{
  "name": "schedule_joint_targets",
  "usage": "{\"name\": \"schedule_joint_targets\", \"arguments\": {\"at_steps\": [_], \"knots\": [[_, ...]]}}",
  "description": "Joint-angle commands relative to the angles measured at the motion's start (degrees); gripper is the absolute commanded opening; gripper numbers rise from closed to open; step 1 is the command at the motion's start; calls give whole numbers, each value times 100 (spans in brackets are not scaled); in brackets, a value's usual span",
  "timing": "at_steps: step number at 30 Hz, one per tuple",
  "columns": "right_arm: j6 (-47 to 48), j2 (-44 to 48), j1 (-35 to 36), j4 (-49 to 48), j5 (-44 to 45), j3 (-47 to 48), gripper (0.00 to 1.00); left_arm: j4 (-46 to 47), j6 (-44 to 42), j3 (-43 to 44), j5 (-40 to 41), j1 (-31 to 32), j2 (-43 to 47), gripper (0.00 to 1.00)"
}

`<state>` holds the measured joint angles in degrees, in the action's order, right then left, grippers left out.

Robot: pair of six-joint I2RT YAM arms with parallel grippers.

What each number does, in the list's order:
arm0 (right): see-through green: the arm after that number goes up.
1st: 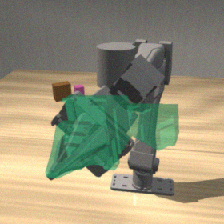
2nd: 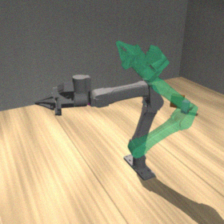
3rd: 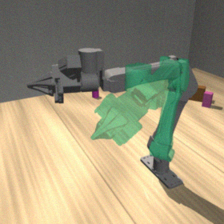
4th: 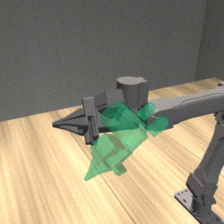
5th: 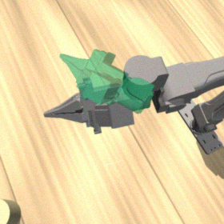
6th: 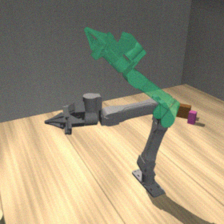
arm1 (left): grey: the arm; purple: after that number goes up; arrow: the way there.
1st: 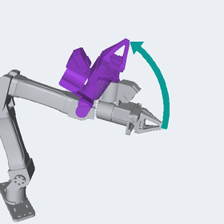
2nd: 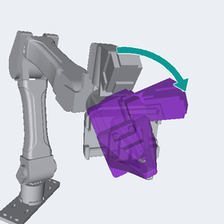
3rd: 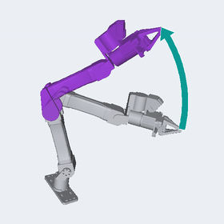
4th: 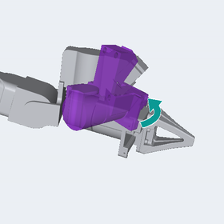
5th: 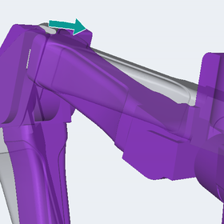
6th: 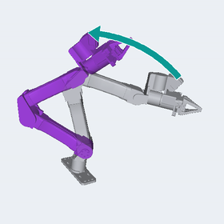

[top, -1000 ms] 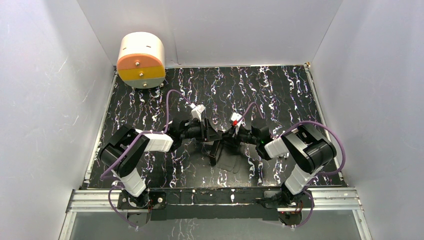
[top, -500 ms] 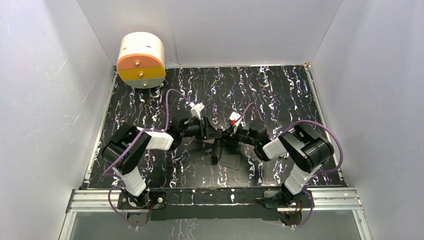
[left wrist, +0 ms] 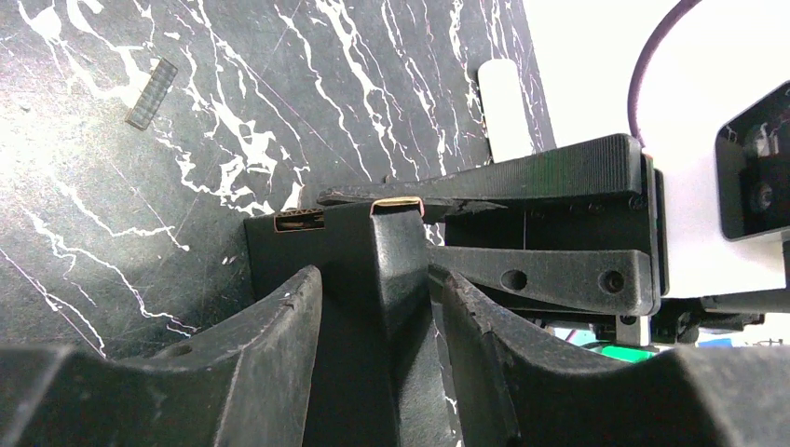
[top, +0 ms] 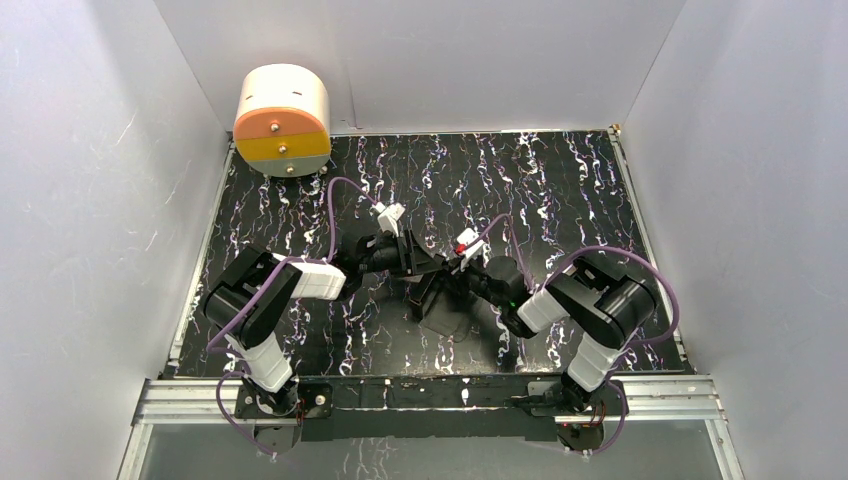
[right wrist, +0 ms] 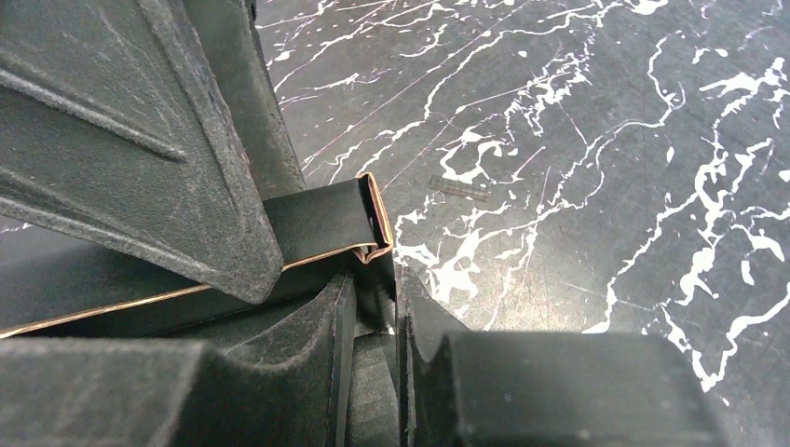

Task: Fold the paper box
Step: Fold the paper box at the center of the board.

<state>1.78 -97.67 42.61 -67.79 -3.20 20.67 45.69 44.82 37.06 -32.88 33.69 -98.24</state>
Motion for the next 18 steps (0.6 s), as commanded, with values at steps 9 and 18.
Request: {"name": "schedule_joint_targets", "arguments": {"at_steps": [9,18], "knots": [[-766,-420,415,-1248,1987,-85,4,365,738,-156,-996,243,229,46],[-442,-717,424,-2120,1054,-301,10,-274,434,-15,-538,192,360,43]]}}
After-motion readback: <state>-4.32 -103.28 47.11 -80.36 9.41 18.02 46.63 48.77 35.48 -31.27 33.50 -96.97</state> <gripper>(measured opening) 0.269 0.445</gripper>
